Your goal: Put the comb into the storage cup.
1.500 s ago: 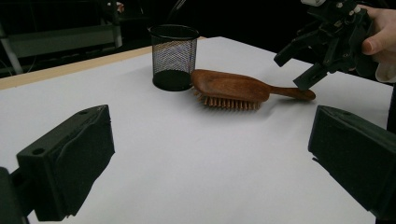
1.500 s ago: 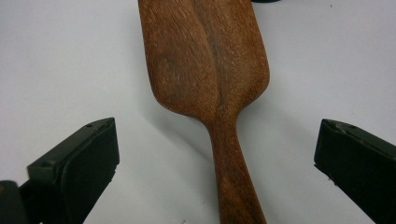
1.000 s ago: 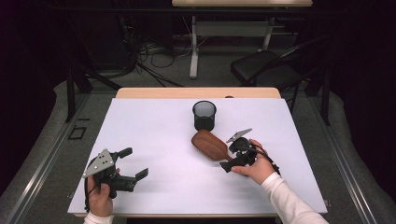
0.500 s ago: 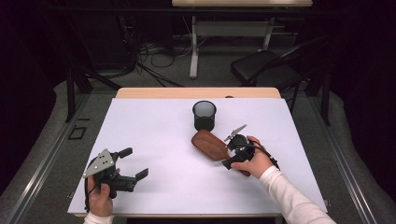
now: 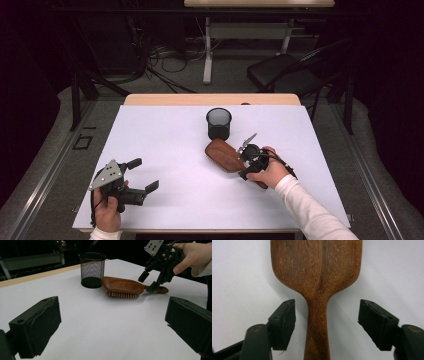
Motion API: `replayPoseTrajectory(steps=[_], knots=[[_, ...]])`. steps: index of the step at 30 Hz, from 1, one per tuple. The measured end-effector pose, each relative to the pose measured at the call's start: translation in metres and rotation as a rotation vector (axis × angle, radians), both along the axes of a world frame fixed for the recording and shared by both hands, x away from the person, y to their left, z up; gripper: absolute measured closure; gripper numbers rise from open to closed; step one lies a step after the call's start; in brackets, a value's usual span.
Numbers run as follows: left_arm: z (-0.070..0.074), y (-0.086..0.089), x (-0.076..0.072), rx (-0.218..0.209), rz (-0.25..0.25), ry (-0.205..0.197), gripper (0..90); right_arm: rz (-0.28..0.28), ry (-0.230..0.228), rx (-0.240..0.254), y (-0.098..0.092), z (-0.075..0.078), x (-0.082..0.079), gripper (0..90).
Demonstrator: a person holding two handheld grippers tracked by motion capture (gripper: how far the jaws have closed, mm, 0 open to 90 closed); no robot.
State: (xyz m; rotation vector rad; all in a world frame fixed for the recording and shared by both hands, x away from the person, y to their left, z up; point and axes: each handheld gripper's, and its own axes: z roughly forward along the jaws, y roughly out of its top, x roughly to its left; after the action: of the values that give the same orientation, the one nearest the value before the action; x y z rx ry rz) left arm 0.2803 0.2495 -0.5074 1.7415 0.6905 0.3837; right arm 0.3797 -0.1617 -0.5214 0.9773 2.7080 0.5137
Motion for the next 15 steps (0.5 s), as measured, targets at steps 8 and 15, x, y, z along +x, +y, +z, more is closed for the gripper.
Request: replayPoseTrajectory(steps=[8,15], knots=[[-0.0003,-0.0001,0.0003,-0.001,-0.002,0.001,0.3,0.003,0.024,0.001,0.0003,-0.0021,0.0026,40.5],[-0.0002,0.0000,0.0002,-0.001,-0.002,0.001,0.3,-0.014,0.032,-0.014,0.0004,-0.0046,0.0071,43.0]])
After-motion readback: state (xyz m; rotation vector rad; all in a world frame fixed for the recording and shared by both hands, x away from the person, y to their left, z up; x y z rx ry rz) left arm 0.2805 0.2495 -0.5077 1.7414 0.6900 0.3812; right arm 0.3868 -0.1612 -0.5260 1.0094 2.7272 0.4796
